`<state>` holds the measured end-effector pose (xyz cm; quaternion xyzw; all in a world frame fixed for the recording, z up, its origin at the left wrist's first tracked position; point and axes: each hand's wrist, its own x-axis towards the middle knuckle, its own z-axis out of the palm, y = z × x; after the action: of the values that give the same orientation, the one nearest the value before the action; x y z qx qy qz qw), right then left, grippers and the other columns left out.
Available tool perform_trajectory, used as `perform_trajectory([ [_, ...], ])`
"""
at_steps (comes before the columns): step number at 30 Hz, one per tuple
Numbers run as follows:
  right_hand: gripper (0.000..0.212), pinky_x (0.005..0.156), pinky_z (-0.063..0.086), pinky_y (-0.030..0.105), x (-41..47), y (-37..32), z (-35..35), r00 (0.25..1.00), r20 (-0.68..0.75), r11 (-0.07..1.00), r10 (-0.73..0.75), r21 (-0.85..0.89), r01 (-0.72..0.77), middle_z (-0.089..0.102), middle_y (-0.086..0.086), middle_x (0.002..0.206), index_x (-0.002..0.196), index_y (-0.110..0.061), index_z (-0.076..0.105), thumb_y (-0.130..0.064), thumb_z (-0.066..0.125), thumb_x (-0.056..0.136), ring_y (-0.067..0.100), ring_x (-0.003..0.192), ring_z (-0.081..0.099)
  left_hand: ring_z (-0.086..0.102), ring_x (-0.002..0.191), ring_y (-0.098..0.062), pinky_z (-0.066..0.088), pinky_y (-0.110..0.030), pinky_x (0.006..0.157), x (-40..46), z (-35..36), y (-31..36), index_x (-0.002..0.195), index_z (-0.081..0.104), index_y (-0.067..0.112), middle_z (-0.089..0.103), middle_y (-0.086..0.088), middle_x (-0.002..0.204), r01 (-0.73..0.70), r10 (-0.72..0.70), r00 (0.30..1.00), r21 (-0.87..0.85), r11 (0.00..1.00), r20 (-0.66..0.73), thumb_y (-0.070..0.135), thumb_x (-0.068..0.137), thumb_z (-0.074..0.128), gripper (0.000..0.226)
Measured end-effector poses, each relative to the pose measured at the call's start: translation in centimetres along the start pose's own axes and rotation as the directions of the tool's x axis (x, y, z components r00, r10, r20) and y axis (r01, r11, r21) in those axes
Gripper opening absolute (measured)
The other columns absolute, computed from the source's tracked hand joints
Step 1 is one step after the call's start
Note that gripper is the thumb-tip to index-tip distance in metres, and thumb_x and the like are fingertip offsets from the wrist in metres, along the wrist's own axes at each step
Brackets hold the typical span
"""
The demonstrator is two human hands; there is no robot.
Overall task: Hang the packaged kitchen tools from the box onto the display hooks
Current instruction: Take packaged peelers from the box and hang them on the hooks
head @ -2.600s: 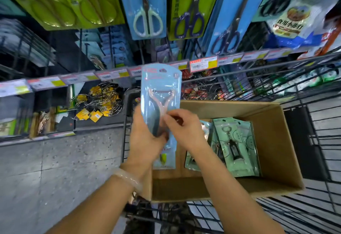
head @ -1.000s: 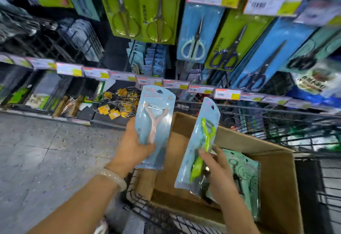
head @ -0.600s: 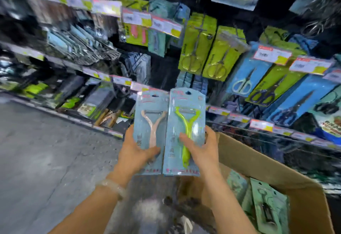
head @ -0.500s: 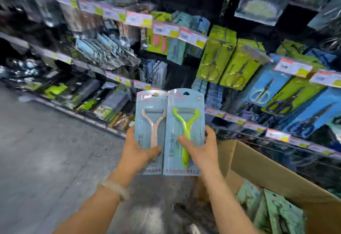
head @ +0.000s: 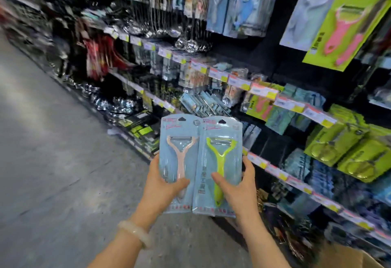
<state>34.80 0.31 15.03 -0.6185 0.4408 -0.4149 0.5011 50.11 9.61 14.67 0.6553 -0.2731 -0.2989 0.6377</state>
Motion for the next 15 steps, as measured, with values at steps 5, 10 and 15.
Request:
perform_trajectory([
  [5, 0.095, 0.102, 0.044, 0.047, 3.5, -2.1, 3.1, 0.996, 0.065, 0.997, -0.062, 0.052, 0.059, 0.047, -0.006, 0.136, 0.140, -0.033, 0.029, -0.039, 0.085, 0.063, 0.018, 0.123, 0.050, 0.068, 0.093, -0.018, 0.058, -0.039, 0.072, 3.8, -1.8, 2.0, 0.115, 0.045, 0.034, 0.065, 0.000, 0.109, -0.036, 0.035, 0.998, -0.016, 0.999, -0.054, 0.009, 0.056, 0.086, 0.076],
  [10, 0.098, 0.106, 0.039, 0.048, 9.4, -3.6, 6.3, 0.986, 0.098, 0.989, -0.136, 0.069, 0.129, 0.038, -0.005, 0.145, 0.145, -0.030, 0.023, -0.040, 0.081, 0.066, 0.020, 0.130, 0.043, 0.066, 0.089, -0.005, 0.053, -0.018, 0.062, 9.7, -2.5, 4.4, 0.112, 0.043, 0.038, 0.064, 0.009, 0.107, -0.118, 0.119, 0.991, 0.017, 0.993, -0.058, -0.004, 0.067, 0.080, 0.072],
  [15, 0.099, 0.107, 0.039, 0.047, 17.3, -5.9, 8.9, 0.974, 0.075, 0.972, -0.214, 0.118, 0.204, 0.037, -0.007, 0.146, 0.144, -0.030, 0.025, -0.041, 0.081, 0.064, 0.018, 0.131, 0.042, 0.070, 0.084, -0.012, 0.054, -0.021, 0.060, 17.5, -1.7, 7.4, 0.114, 0.046, 0.032, 0.068, 0.002, 0.106, -0.176, 0.176, 0.983, 0.013, 0.984, -0.058, -0.004, 0.069, 0.079, 0.067],
])
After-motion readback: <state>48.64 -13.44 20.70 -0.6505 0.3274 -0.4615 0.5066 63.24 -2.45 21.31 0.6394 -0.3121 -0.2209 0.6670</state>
